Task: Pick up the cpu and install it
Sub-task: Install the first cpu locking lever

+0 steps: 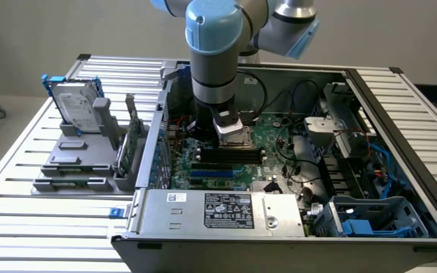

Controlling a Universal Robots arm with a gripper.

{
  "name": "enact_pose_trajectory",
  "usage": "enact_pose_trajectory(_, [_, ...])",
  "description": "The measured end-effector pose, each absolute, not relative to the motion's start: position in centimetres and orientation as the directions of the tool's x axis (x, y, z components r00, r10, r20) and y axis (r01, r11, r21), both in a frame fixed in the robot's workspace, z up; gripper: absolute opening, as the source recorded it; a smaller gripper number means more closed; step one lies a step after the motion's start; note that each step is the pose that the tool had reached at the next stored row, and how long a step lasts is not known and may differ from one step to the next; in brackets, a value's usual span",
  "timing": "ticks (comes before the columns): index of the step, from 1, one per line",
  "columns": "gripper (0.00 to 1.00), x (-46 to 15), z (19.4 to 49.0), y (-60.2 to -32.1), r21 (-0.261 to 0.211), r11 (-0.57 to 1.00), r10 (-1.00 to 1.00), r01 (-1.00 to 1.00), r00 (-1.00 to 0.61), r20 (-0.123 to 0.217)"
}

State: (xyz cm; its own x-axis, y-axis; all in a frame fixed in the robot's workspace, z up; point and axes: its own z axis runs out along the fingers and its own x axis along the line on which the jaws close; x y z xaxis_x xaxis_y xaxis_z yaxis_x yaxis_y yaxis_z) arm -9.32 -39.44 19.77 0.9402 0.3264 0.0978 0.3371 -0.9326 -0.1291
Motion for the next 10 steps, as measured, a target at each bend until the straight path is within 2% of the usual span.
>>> enact_pose_trajectory(10, [0.11, -9.3, 20.9, -39.2, -0.129, -0.933, 0.326, 0.337, 0.94, 0.098])
